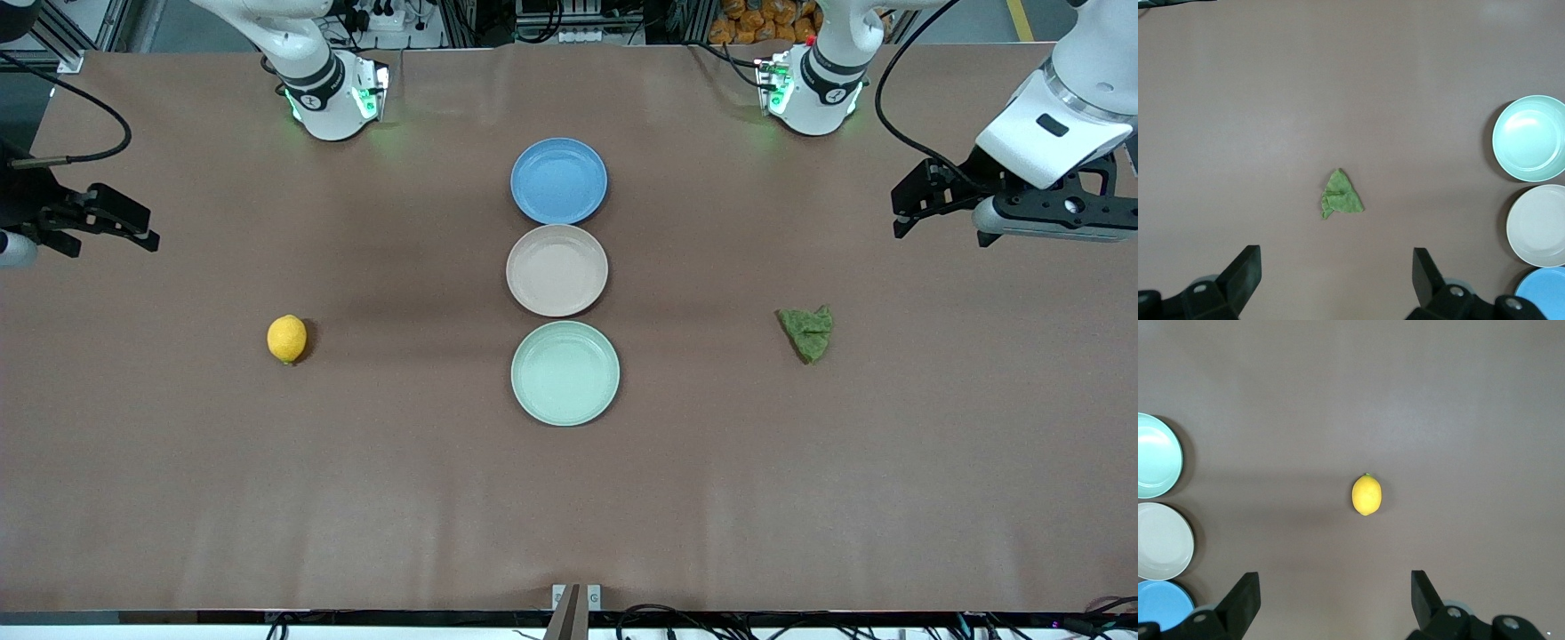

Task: Place lemon and lettuce in plates
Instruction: 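Reach the left gripper toward the green lettuce leaf, then lower the left gripper onto the lettuce while the right gripper reaches the lemon, then close the left gripper on the lettuce while the right gripper grasps the lemon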

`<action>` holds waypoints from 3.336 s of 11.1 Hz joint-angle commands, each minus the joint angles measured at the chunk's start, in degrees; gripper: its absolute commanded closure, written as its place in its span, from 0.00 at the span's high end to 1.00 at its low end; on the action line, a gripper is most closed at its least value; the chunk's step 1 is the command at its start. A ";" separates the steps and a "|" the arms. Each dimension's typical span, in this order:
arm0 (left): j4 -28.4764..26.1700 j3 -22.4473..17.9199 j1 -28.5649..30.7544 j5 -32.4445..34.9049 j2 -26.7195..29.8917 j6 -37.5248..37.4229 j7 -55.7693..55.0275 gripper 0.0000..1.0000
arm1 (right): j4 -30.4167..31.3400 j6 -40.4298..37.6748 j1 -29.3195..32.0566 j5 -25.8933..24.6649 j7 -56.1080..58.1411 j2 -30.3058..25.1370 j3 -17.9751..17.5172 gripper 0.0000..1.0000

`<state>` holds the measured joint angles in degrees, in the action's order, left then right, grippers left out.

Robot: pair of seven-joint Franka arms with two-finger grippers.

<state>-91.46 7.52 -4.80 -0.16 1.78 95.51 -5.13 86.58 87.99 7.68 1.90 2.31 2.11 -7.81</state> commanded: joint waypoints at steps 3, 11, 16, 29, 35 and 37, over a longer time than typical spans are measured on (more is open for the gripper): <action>0.93 0.21 -0.04 1.39 -0.55 -1.03 0.83 1.00 | 1.48 -1.41 -0.12 -1.54 -0.29 -1.05 0.34 1.00; 0.31 0.12 0.84 1.39 -10.55 -1.22 2.49 1.00 | 2.27 -1.59 -0.04 -1.81 -0.29 -0.97 0.34 1.00; -11.60 0.12 0.14 1.39 -12.94 13.26 1.27 1.00 | 14.11 7.44 -0.04 -1.63 -0.29 -0.71 0.25 1.00; -31.15 -0.14 -0.13 4.71 -23.39 40.88 -0.48 1.00 | 45.78 56.93 0.58 -1.28 -0.29 10.36 0.68 1.00; -29.66 -0.32 0.66 8.95 -27.97 43.18 -3.04 1.00 | 45.69 64.32 -0.12 -1.81 -0.29 16.69 3.50 1.00; -29.66 -0.32 0.66 8.95 -28.32 43.35 -3.04 1.00 | 45.60 66.08 -0.47 -1.72 -1.33 18.10 3.50 1.00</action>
<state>-121.87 7.11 -4.32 6.98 -25.70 138.33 -6.50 131.96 151.79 7.84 0.80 2.31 18.85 -4.58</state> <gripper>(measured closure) 0.000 0.000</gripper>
